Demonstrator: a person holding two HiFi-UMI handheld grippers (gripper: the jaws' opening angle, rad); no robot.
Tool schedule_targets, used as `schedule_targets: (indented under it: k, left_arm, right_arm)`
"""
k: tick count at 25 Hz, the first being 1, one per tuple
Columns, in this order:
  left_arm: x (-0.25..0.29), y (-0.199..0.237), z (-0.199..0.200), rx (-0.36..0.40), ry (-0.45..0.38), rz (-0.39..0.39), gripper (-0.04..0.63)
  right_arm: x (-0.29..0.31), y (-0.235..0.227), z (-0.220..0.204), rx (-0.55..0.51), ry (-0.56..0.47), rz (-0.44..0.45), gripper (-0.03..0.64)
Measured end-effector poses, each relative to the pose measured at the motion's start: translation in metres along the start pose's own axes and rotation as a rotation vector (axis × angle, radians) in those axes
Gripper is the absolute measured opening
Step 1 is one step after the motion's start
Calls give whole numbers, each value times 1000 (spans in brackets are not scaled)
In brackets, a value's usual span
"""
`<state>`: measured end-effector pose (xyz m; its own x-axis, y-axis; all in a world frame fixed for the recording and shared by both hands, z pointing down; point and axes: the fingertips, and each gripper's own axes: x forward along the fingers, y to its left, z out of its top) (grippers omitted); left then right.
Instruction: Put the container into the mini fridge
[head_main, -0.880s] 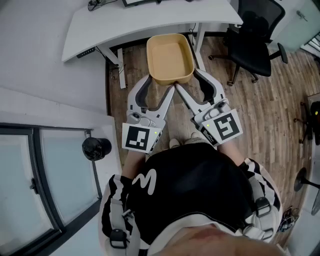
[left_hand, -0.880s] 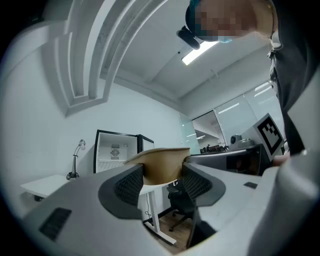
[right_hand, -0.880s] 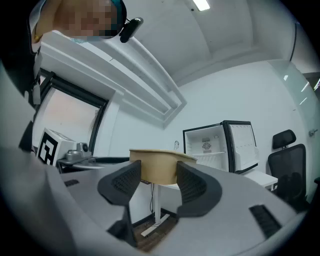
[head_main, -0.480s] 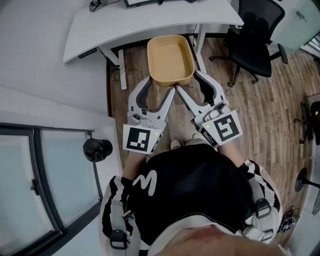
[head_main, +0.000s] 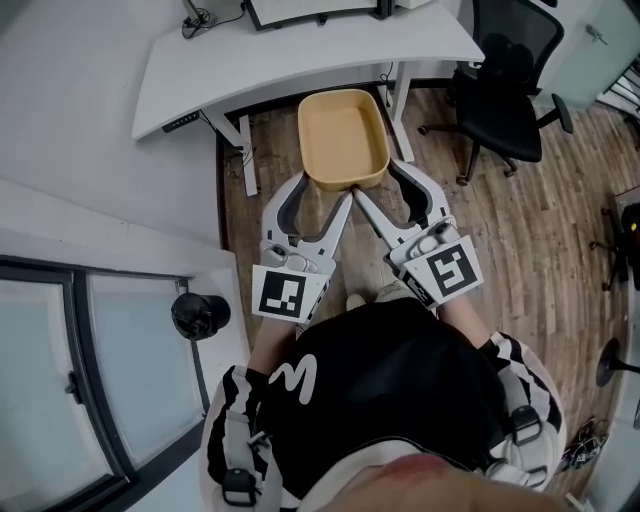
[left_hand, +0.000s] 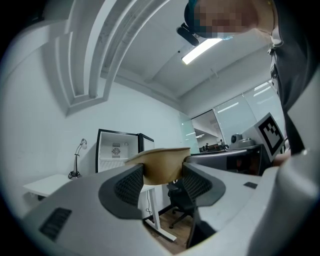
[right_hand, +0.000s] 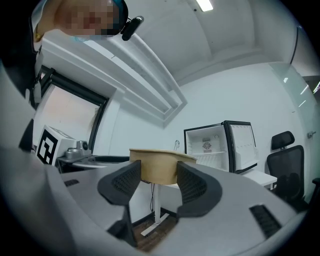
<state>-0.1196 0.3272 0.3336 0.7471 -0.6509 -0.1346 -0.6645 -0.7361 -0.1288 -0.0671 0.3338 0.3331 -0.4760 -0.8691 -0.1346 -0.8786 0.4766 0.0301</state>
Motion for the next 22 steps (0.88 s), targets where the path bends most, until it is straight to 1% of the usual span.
schedule_targets:
  k: [7, 10, 13, 22]
  left_arm:
    - [-14, 4, -5, -4, 11, -15, 249]
    - [-11, 1, -6, -8, 10, -15, 249]
    - [-10, 1, -8, -1, 15, -10, 249]
    - [5, 17, -8, 4, 5, 6, 249]
  right_arm:
    - [0, 14, -6, 5, 9, -15, 235]
    - [-2, 10, -7, 21, 11, -25, 235]
    - [-1, 9, -7, 11, 5, -13, 235]
    - [17, -3, -9, 22, -9, -1, 235]
